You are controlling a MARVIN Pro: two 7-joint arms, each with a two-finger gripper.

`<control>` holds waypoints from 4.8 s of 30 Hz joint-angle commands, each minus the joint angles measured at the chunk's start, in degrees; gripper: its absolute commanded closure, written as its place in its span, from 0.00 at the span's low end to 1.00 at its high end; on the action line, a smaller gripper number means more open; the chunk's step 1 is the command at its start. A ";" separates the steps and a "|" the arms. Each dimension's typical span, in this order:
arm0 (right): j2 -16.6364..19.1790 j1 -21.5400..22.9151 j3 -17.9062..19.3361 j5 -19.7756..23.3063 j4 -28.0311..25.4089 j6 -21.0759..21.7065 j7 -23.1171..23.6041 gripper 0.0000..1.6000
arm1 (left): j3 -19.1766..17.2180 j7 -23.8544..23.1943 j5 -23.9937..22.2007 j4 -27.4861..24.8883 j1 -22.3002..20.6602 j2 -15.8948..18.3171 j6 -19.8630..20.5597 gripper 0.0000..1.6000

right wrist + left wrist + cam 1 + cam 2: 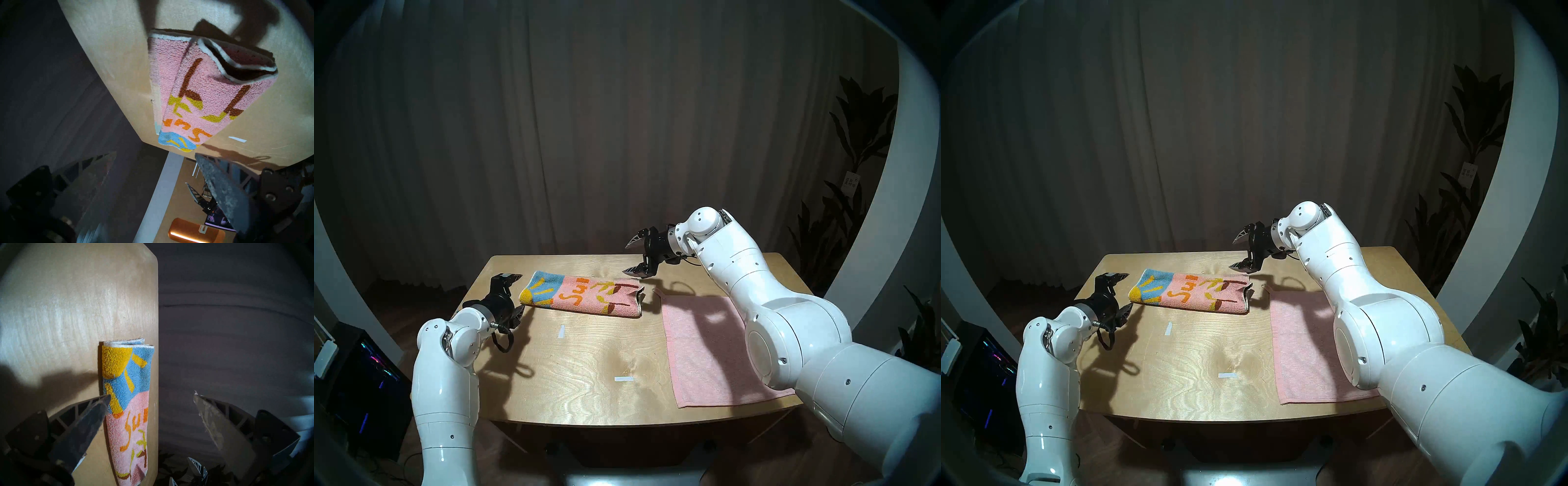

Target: Fold each towel twice and stack them on table

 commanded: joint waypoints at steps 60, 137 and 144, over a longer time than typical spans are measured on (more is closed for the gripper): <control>8.91 -36.11 7.47 -16.37 -51.06 39.38 21.85 0.00 | 3.48 -2.01 3.17 7.28 -6.39 3.99 5.89 0.00; 12.40 -43.83 6.59 -71.02 -52.81 27.64 70.87 0.00 | 6.21 -5.07 11.02 15.72 -6.90 4.75 -3.18 1.00; 14.95 -43.85 6.93 -74.32 -51.28 26.09 73.47 0.00 | 4.00 -4.16 10.26 8.98 -2.33 3.73 -4.32 1.00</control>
